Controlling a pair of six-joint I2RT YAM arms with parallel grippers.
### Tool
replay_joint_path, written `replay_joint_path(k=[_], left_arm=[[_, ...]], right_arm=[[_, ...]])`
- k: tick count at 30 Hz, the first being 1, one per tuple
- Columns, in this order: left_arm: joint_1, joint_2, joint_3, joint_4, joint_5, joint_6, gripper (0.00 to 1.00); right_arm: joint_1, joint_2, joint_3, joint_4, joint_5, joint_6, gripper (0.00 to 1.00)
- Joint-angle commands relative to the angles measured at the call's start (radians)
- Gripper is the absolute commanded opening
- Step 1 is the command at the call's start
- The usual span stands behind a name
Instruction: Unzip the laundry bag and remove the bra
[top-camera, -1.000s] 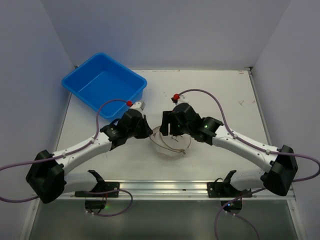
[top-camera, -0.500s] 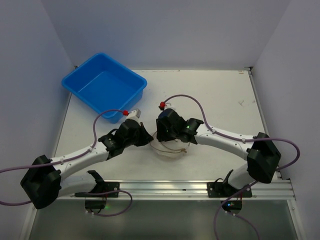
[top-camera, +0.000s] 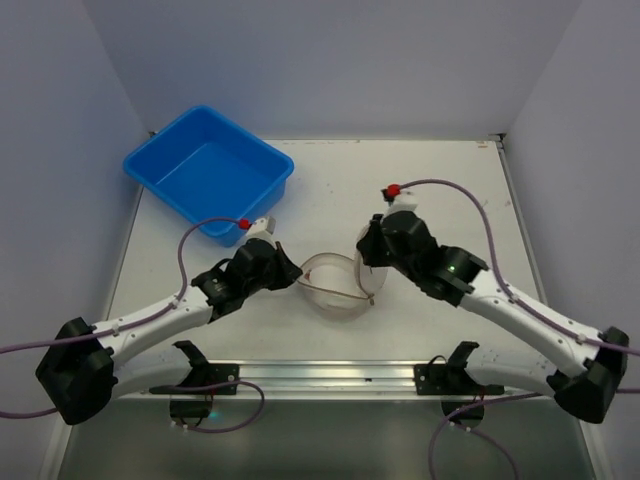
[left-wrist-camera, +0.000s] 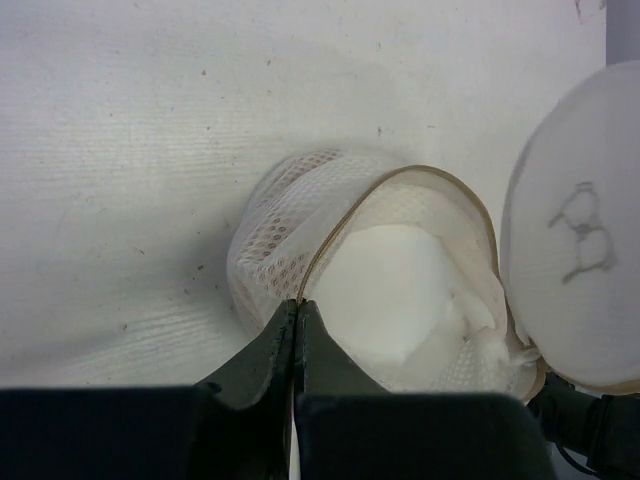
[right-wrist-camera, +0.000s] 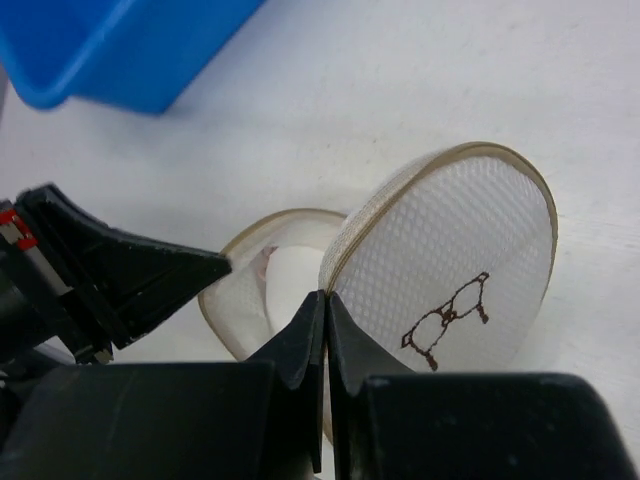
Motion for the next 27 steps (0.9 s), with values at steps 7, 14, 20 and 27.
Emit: replay_joint_path(k=[7,14,20,27], left_arm=[[0.000,-0.028,-0.016,0.017,-0.035,-0.017,0.00],[-0.002,-0.020,-0.022,0.025,-0.006,-0.012,0.00],[-0.002,-0.010,-0.019,0.012,-0.011,0.000,0.00],[-0.002,0.000,-0.014,-0.009,-0.020,0.016,0.00]], right_arm=[[-0.117,-0.489,-0.339,-0.102,0.102,0.184,0.00],[-0.115,-0.844,-0.529,-0.290,-0.040,0.319,0.12],[-0.099,-0.970,-0.467,-0.424,-0.208,0.363,0.54],[-0.099,-0.988,-0.272,-0.622,-0.088,0.334,0.92]])
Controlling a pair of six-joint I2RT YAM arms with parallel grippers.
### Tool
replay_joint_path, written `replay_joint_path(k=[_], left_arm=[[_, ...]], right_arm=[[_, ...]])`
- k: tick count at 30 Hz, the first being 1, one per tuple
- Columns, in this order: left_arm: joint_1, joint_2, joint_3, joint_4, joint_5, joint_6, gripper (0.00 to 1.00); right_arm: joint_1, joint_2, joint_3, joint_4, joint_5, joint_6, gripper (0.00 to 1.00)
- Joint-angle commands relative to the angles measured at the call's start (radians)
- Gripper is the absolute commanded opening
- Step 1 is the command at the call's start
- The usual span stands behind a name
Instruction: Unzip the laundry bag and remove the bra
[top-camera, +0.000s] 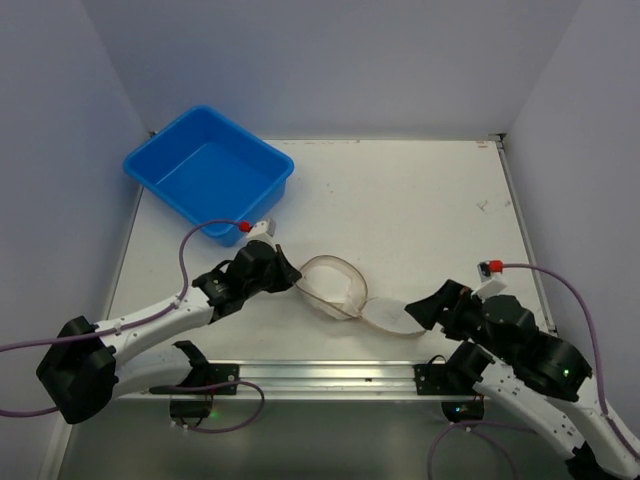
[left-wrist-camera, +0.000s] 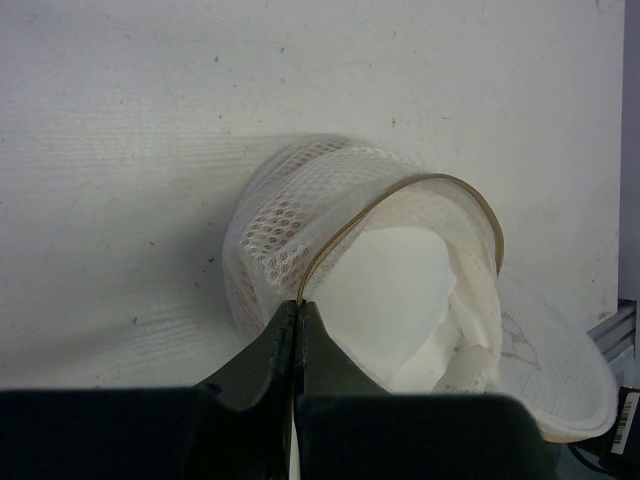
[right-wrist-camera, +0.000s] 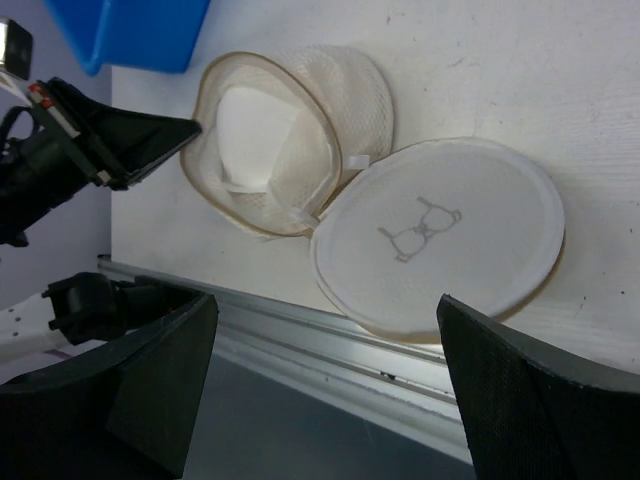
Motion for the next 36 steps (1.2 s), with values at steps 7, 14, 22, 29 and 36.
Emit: replay_joint_path(k=[7,14,22,29,36], left_arm=[[-0.002,0.005,0.017,-0.036,-0.010,0.048,0.00],[-0.002,0.004,0.020,-0.036,0.003,0.062,0.00],[0.000,-0.027,-0.012,-0.036,-0.003,0.060,0.00],[0.000,-0.038,-0.005,-0.046,-0.004,0.085,0.00],[0.007,-0.021,0.012,-0.062,-0.020,0.126,0.00]], right_arm=[[0.003,0.087,0.103,0.006,-0.013,-0.108,0.89],[0.002,0.369,-0.012,0.367,-0.132,-0.206,0.77],[-0.027,0.785,0.075,0.600,-0.091,-0.311,0.72],[-0.051,0.986,0.103,0.707,-0.117,-0.325,0.57],[-0.054,0.942,0.067,0.649,0.004,-0.348,0.00]])
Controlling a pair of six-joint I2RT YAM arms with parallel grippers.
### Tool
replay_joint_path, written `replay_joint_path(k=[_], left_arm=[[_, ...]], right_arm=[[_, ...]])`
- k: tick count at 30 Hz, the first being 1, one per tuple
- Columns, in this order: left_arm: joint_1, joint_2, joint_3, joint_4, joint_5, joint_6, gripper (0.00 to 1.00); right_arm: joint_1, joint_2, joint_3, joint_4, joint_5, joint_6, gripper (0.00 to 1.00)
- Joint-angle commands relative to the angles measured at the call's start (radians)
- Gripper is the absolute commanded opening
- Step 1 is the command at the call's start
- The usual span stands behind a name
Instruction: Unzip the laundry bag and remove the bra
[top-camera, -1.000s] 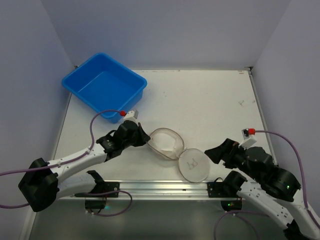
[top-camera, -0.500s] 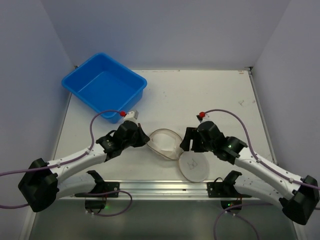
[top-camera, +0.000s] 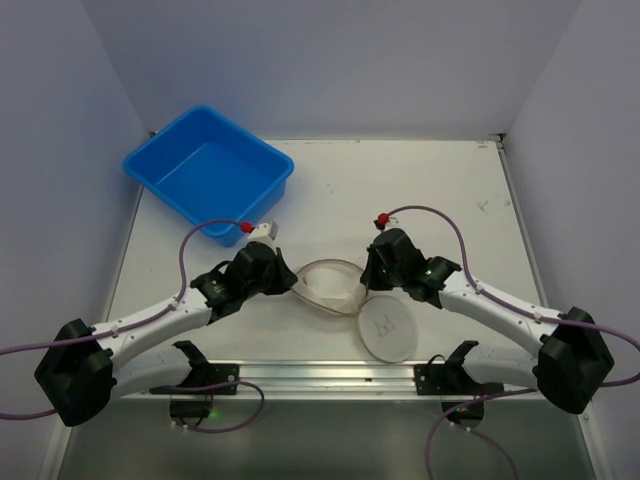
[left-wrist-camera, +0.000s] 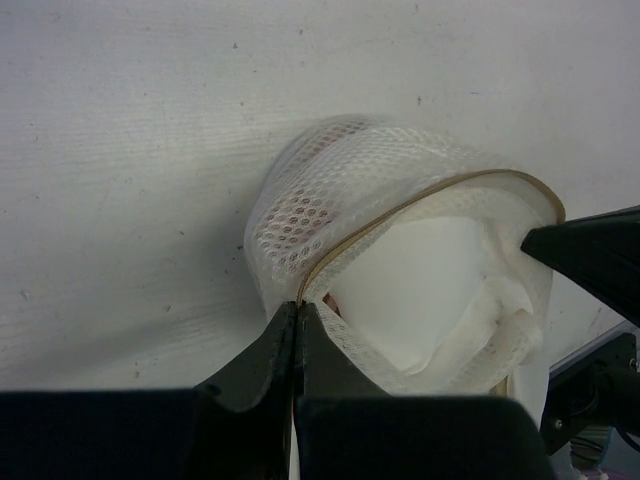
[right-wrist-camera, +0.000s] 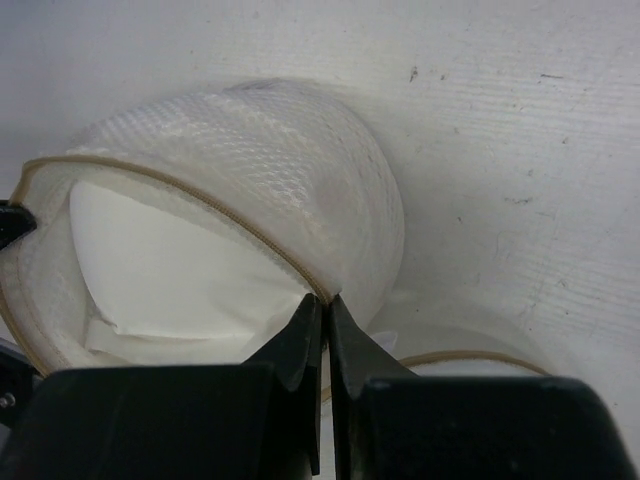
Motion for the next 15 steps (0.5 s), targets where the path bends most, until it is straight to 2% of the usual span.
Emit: replay_joint_path(k=[1,6,8,9,10,11,13,15], left_arm=[[0.007,0.006,0.013,-0.007,-0.022,0.055,0.00],[0.010,0.032,0.081,-0.041,-0.007,0.085,0.00],[0.010,0.038,0.112,-0.071,0.008,0.099,0.12],[0.010,0.040,0.143,-0.078,0.028,0.104,0.21],[0.008,0.040,0.158,-0.085,0.036,0.107,0.41],[0.008,0.040,0.174,-0.087,0.044,0.108,0.48],[-0.008,0.035,0.220,-0.093,0.050,0.108,0.58],[-0.045,0.034,0.273,-0.101,0.039,0.104,0.59]], right_arm=[[-0.005,-0.089,0.000,-0.032,0.102,-0.034,0.00],[-0.005,-0.205,-0.017,-0.096,0.146,-0.060,0.00],[-0.005,-0.251,-0.030,-0.089,0.127,-0.074,0.00],[-0.005,-0.262,-0.035,-0.063,0.108,-0.076,0.00],[-0.005,-0.268,-0.038,-0.047,0.062,-0.076,0.00],[-0.003,-0.270,-0.046,-0.032,0.041,-0.071,0.00],[-0.003,-0.255,-0.047,-0.003,0.010,-0.063,0.00],[-0.002,-0.215,-0.046,0.002,0.007,-0.057,0.00]])
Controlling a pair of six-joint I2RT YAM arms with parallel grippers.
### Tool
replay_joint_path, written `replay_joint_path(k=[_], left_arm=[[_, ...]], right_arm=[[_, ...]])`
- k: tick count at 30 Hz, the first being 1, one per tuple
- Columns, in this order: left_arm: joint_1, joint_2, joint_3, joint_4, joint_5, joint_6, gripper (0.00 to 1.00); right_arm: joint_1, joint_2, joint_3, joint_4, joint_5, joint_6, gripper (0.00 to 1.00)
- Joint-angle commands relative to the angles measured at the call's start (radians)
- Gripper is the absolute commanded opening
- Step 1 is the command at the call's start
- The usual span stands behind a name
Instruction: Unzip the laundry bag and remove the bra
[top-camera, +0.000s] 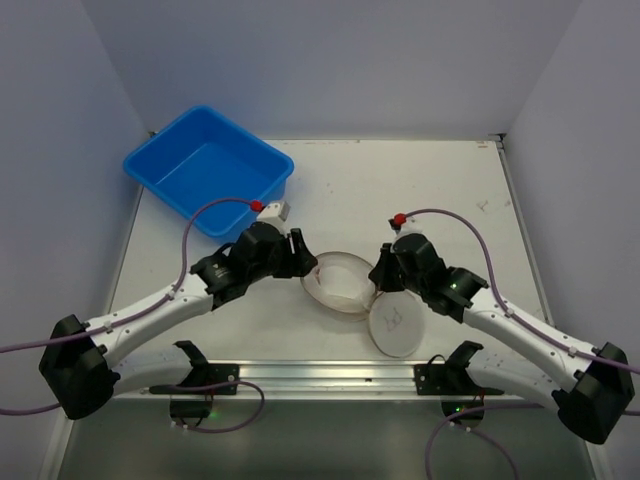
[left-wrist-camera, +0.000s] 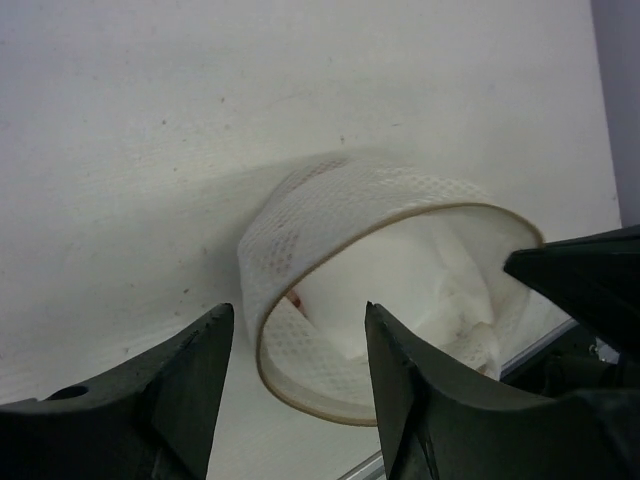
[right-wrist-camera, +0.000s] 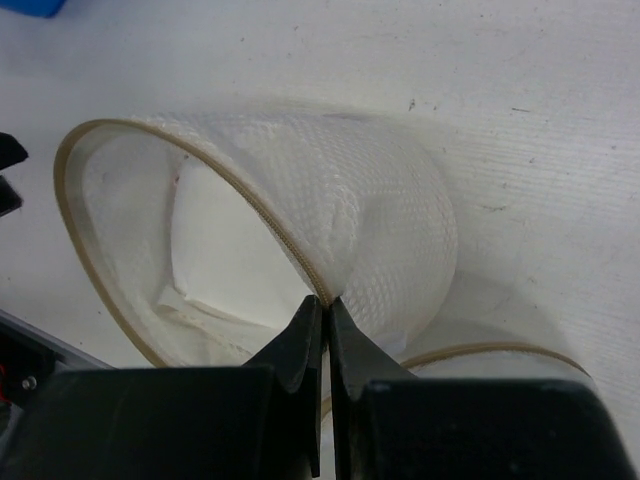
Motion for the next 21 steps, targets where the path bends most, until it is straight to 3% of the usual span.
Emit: replay_joint_path(k=[1,5,10,14,21], left_arm=[[-0.057,-0.007,0.115,-0.023,0.003,0.017,0.60],[-0.159,0.048,0.213,-0.022,-0.032,0.012,0.57],[-0.212,0.206,0.281,-0.022,-0.034,0.004,0.50],[-0.270,0.289,0.324,-0.020,-0.089,0.001,0.52],[-0.279,0.456,0.313,-0.014,-0.185,-0.002,0.54]], right_arm=[[0.001,0.051,-0.009,0.063,-0.040,-0.007,0.00],[0.001,0.086,-0.038,0.094,-0.051,-0.001,0.00],[0.000,0.094,-0.074,0.126,-0.087,0.013,0.00],[0.000,0.093,-0.092,0.126,-0.080,0.020,0.00],[0.000,0.100,-0.106,0.117,-0.071,0.027,0.00]])
